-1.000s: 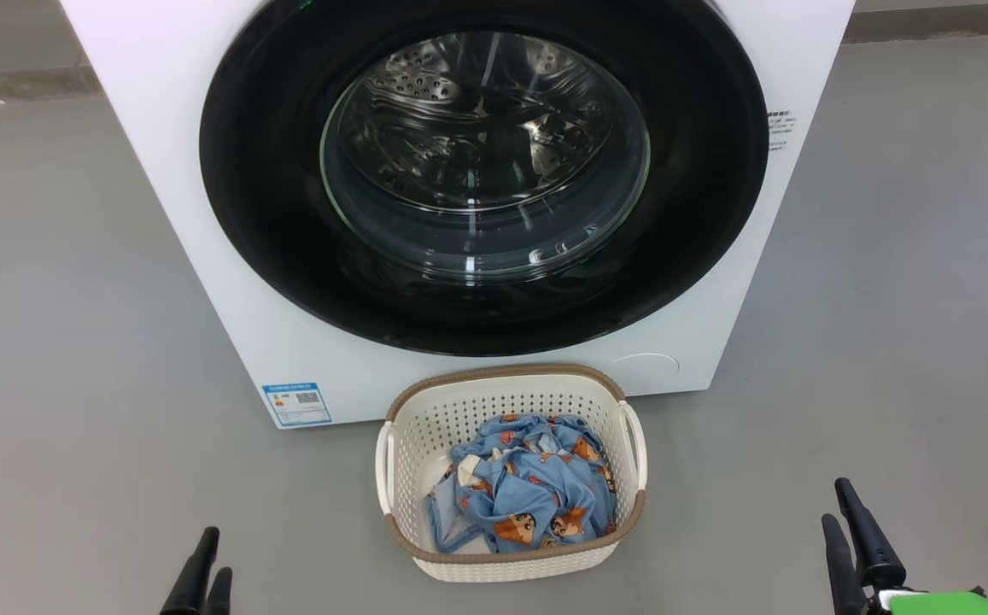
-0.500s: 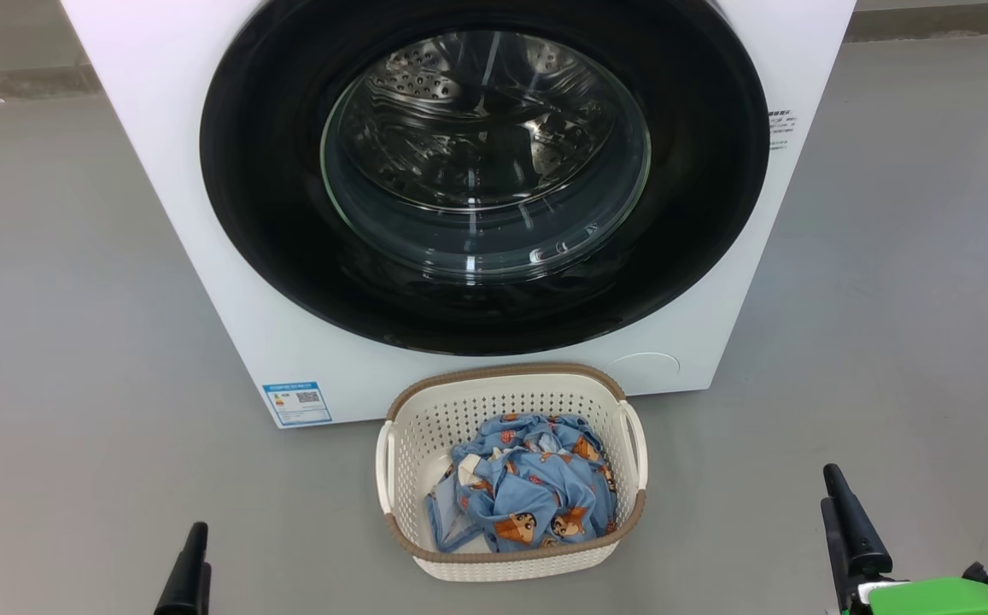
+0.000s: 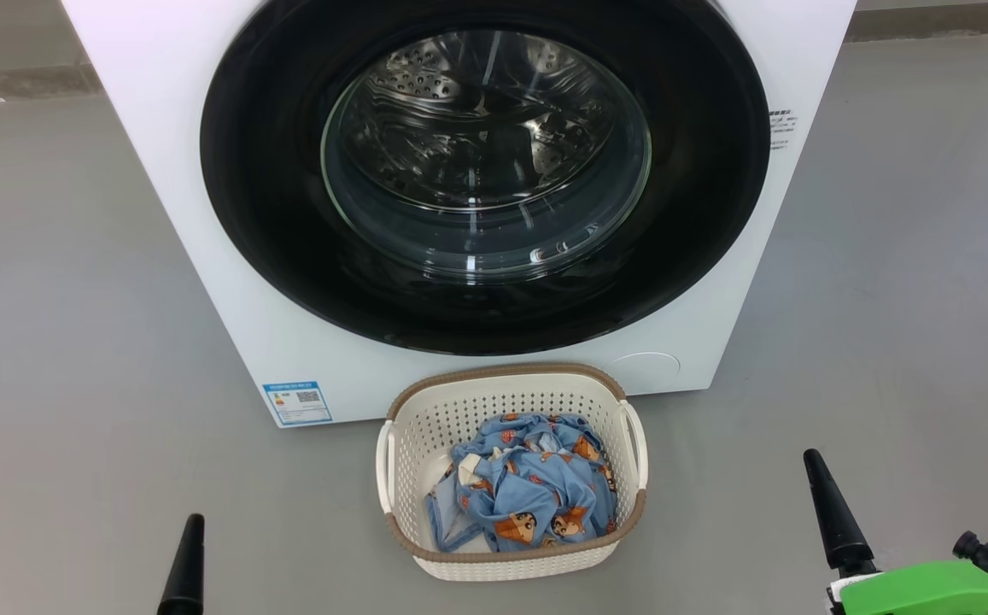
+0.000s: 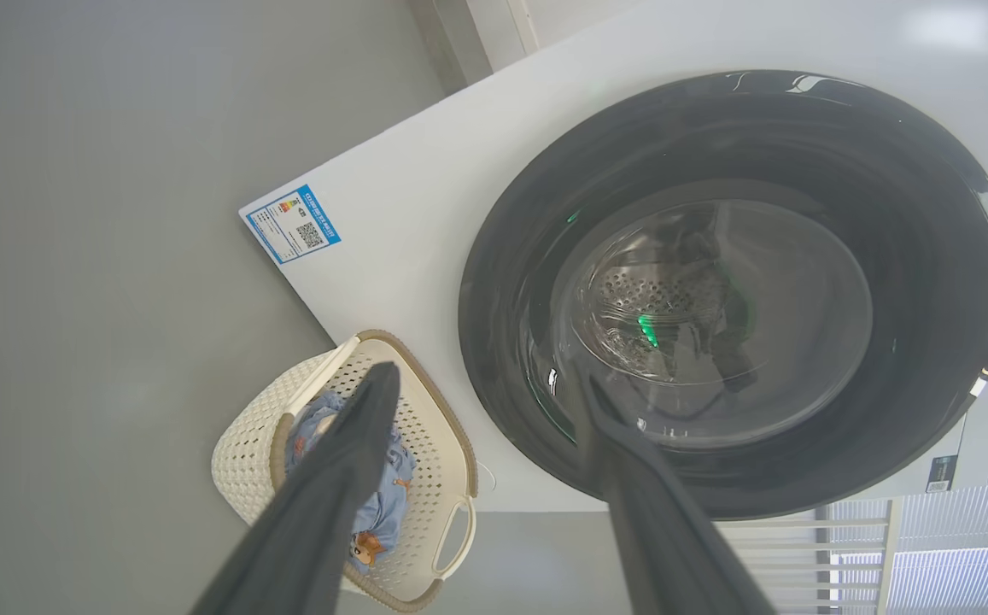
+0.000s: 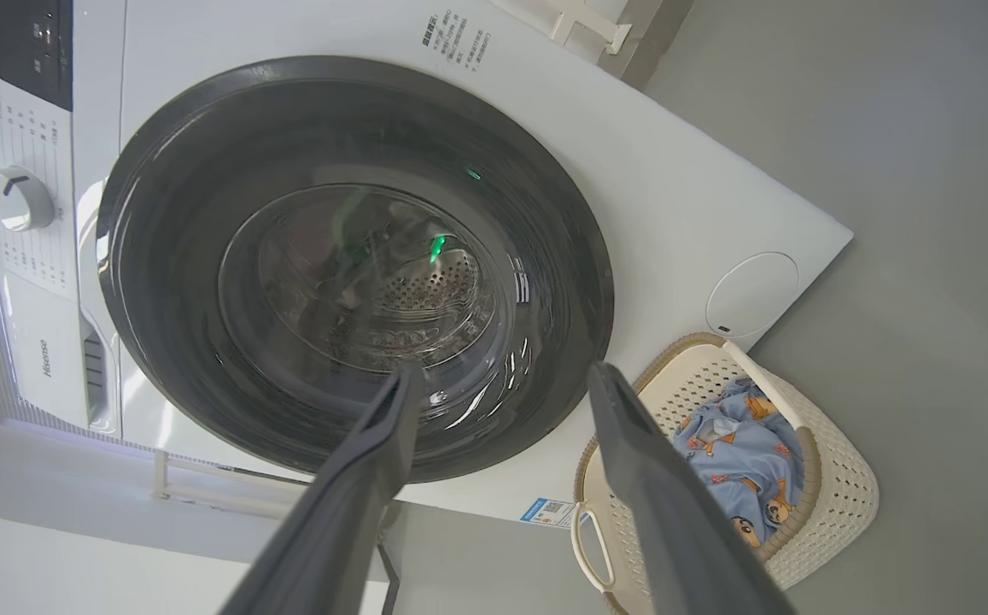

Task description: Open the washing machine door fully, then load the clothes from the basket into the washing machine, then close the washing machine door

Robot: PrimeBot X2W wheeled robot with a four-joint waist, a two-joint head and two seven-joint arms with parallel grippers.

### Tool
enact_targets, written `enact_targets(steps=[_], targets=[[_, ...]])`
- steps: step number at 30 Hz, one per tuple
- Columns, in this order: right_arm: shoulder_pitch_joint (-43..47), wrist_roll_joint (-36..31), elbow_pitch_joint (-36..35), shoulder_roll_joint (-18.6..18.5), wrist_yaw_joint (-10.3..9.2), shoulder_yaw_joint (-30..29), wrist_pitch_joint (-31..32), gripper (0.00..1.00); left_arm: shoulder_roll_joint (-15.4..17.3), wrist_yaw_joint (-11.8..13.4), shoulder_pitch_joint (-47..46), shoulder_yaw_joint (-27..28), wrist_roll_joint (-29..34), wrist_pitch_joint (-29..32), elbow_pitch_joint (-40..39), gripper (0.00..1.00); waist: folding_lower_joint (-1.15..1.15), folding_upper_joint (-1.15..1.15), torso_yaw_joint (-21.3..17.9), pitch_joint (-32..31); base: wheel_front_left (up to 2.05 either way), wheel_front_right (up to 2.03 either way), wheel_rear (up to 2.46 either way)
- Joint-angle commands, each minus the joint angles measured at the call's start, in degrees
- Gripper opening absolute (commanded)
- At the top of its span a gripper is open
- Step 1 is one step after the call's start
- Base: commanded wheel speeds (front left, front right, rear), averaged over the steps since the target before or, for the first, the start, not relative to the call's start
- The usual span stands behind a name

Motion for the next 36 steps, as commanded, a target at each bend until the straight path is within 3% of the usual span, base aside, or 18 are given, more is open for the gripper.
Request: enact_targets(steps=[1,11,36], targets=[[-2.23,-2.47,-1.91,-0.93,-0.02,0.97,-0.68,1.00,1.03,-0.24,-1.30,0.65,2.24,-0.69,-2.01,1.00,0.00,0.00,0.01,-0.02,0.00,0.00,0.00],[-2.44,-13.62,-2.67,-3.07,-0.03,3.85,-2.52,1.00,1.21,-0.30,-0.65,0.20,14.87,-2.55,-3.46,1.00,0.00,0.00,-0.15,-0.15,0.00,0.00,0.00],[-3.39,-35.28,-0.53,-5.12,-0.04,6.06,-6.54,1.00,2.20,-0.43,0.70,0.86,37.59,-6.59,-5.34,1.00,0.00,0.00,-0.22,0.21,0.00,0.00,0.00]])
